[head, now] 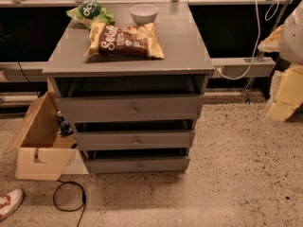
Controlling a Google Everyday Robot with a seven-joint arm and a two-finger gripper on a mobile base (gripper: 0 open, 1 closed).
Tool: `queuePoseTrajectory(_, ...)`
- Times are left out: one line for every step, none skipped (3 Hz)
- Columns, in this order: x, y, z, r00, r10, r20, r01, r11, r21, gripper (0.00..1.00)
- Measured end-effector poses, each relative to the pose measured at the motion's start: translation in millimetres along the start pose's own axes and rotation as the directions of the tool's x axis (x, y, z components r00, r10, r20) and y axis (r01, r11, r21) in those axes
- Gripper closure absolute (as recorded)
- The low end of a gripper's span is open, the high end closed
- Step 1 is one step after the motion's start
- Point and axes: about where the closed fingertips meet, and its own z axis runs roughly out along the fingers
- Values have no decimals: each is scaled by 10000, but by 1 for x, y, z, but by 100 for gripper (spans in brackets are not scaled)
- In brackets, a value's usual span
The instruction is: Open bottom drawer
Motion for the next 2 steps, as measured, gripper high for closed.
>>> queuePoseTrajectory(0,0,0,10000,1,1,-1,10000,0,0)
queuePoseTrajectory(11,0,58,9969,547,560,-560,9982,221,0)
